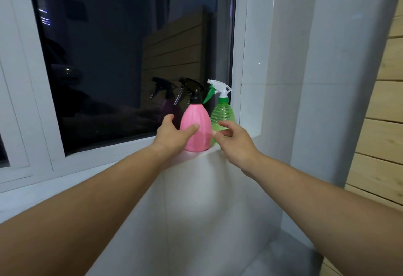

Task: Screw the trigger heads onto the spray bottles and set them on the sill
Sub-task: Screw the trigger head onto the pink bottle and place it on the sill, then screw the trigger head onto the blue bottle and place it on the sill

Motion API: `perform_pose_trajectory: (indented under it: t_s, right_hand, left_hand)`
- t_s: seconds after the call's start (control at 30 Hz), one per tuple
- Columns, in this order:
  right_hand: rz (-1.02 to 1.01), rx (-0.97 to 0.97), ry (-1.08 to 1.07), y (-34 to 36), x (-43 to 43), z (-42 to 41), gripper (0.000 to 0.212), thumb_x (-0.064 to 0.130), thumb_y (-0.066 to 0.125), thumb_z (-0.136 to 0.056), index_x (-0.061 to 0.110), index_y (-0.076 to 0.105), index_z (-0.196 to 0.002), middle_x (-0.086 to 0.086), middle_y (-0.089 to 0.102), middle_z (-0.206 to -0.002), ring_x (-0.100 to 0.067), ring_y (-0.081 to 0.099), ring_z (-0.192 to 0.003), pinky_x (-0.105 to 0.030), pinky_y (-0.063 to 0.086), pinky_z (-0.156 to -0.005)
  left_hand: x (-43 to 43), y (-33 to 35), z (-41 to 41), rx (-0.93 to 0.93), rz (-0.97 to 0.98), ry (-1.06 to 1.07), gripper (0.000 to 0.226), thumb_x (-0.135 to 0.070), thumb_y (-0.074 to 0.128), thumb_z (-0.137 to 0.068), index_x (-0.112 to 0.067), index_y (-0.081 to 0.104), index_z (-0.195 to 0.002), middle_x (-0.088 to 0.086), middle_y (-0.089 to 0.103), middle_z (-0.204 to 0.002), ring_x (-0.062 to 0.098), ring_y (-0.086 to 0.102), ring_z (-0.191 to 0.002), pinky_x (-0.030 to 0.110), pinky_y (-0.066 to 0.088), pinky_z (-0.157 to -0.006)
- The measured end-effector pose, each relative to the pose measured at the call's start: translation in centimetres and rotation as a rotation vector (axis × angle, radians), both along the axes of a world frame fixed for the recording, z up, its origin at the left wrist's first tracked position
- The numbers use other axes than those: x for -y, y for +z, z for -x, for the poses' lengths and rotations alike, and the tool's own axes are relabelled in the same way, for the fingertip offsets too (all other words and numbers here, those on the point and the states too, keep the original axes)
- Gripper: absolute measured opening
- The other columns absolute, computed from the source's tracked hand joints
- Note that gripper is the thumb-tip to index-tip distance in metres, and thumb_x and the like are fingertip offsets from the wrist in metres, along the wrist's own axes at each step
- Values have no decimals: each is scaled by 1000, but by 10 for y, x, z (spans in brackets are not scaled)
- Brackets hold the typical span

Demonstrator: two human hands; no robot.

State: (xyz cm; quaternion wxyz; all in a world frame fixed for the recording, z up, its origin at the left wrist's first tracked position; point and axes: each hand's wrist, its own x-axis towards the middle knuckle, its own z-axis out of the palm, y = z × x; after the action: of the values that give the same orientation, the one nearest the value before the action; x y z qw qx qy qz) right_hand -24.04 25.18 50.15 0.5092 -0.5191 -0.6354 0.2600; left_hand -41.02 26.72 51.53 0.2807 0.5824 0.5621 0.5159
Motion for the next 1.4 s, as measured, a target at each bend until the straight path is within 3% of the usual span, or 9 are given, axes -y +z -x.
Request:
perform_pose_trajectory:
  t_s: [0.23,0.4,0.6,0.73,0.9,1.0,1.17,1.3,1.4]
  right_hand:
    - [71,-42,-19,-42,55,-46,27,29,64,-90,14,63,-113,-15,69,-91,-28,68,-81,-49,58,-82]
    - [290,-13,-62,-132,99,-89,18,23,62,-92,8,64,-102,-15,66,-87,-20,64,-74,-33,53,-67]
    - [623,94,-177,-272,142,-148,24,36,64,-89,14,68,-99,-8,72,-87,-24,71,-78,-41,60,-74]
    - [839,93,-185,-352,167,-172,27,33,64,-90,9,65,-103,-15,70,-95,-31,70,-89,-43,58,-79]
    - [986,95,-247,-440,181,-188,24,30,69,-86,9,68,-99,-17,70,-102,-32,69,-90,-45,58,-81]
    - [1027,120,-270,-479,180,-192,37,36,71,-83,9,68,-108,-14,69,-107,-29,67,-92,-38,56,-80]
    - [1046,214,-296,-528,170,-195,64,49,74,-75,12,61,-126,-13,61,-126,-30,62,-109,-44,53,-94]
    - [1052,296,-335,-545,161,-192,71,56,78,-66,13,60,-120,-11,65,-113,-28,65,-98,-40,57,-83]
    - [1042,377,-322,-549,158,-187,56,48,80,-67,10,63,-105,-10,65,-99,-25,63,-87,-34,54,-71]
  left_hand:
    - [75,-38,-36,1,-264,13,42,-32,76,-86,-20,55,-120,6,60,-109,13,58,-88,23,48,-79]
    - [120,-140,-94,52,43,-281,27,-26,78,-86,-17,59,-104,1,57,-86,9,53,-69,12,45,-62]
    - [146,-282,-128,-166,552,-424,38,-36,75,-88,-13,57,-112,2,59,-83,11,53,-62,15,46,-51]
    - [157,-360,-136,-403,802,-524,59,-52,72,-85,-16,52,-127,7,70,-113,18,62,-81,26,48,-67]
    - [167,-435,-143,-564,879,-608,77,-49,73,-85,-10,44,-144,5,52,-144,16,54,-114,24,43,-90]
    - [170,-471,-144,-686,887,-619,96,-58,77,-76,-12,37,-151,8,45,-153,26,50,-134,34,45,-105]
    - [171,-506,-149,-844,864,-713,103,-63,78,-70,-22,33,-153,12,43,-150,30,46,-136,44,43,-110]
    - [172,-523,-150,-894,837,-799,103,-65,79,-65,-25,35,-149,9,50,-138,28,53,-125,43,48,-103]
    - [172,-531,-148,-874,840,-787,101,-66,80,-61,-26,39,-144,8,55,-133,26,58,-117,40,51,-97]
